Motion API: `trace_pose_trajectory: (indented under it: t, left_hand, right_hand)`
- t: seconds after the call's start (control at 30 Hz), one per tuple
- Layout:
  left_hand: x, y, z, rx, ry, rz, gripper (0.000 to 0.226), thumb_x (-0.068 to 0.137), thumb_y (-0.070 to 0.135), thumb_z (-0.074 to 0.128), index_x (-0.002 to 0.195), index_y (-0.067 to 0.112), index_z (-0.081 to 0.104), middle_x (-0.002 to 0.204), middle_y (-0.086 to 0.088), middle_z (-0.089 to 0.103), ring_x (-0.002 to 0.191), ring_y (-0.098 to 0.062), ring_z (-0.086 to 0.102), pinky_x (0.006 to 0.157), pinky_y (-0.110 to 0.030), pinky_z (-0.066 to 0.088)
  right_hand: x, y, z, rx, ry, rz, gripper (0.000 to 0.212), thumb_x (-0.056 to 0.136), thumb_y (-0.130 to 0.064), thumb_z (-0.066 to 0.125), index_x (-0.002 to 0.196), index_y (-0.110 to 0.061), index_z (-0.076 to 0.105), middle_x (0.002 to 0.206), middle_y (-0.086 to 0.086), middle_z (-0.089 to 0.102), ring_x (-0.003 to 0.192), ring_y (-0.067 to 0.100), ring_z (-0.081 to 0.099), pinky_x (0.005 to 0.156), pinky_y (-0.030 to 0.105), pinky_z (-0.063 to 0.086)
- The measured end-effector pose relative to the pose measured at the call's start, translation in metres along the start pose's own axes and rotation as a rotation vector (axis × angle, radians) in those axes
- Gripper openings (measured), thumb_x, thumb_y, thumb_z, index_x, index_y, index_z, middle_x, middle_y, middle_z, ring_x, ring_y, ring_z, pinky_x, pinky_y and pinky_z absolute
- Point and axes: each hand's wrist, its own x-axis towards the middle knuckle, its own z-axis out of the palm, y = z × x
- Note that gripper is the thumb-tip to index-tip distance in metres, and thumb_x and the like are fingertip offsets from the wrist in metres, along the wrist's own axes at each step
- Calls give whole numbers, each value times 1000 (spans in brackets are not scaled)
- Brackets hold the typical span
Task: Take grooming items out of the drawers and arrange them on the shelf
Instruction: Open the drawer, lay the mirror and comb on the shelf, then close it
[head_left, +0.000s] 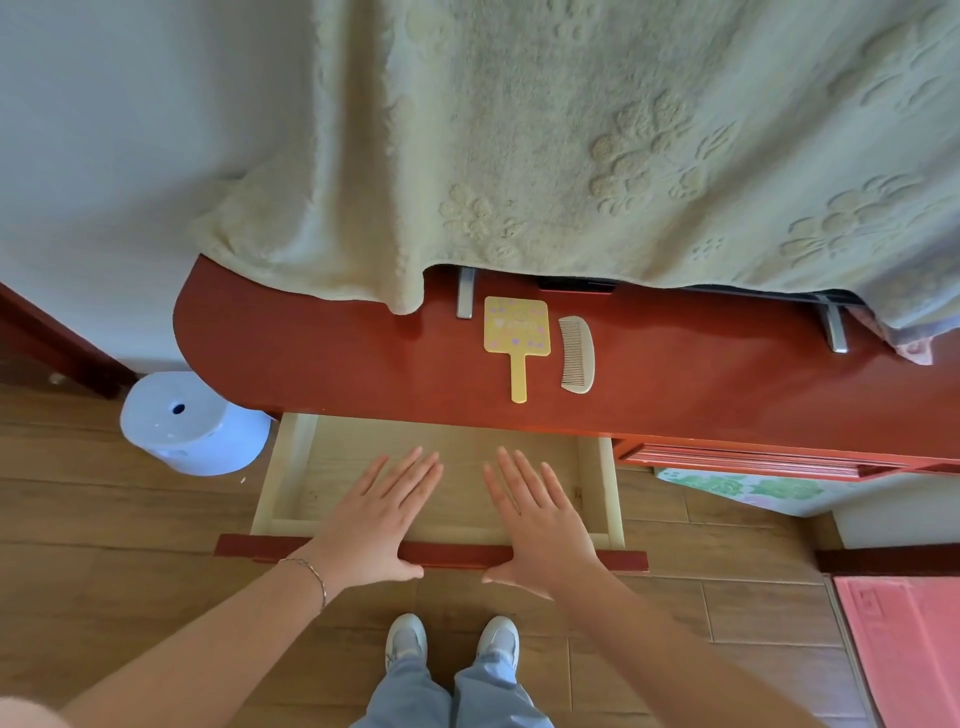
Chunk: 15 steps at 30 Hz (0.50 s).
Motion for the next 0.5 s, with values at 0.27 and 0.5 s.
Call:
trace_pose_trajectory:
  t: [0.27,0.5]
  left_hand:
    - [19,-32,-17,49,142,-146,124,56,70,67,145,5,12,154,-11,16,142,-22,-8,113,-48,9]
    - [38,-53,-28,68,184,-175,117,55,62,75,141,3,23,147,-14,34,137,-28,28,106,-49,28]
  right_hand:
    - [22,26,-18,-60,66,205,127,52,-75,67,144,-6,12,154,14,19,142,29,19,113,47,14]
    - [39,50,-26,-115,107,248,115,69,-68,61,146,-4,6,156,14,6,144,27,7,113,42,3]
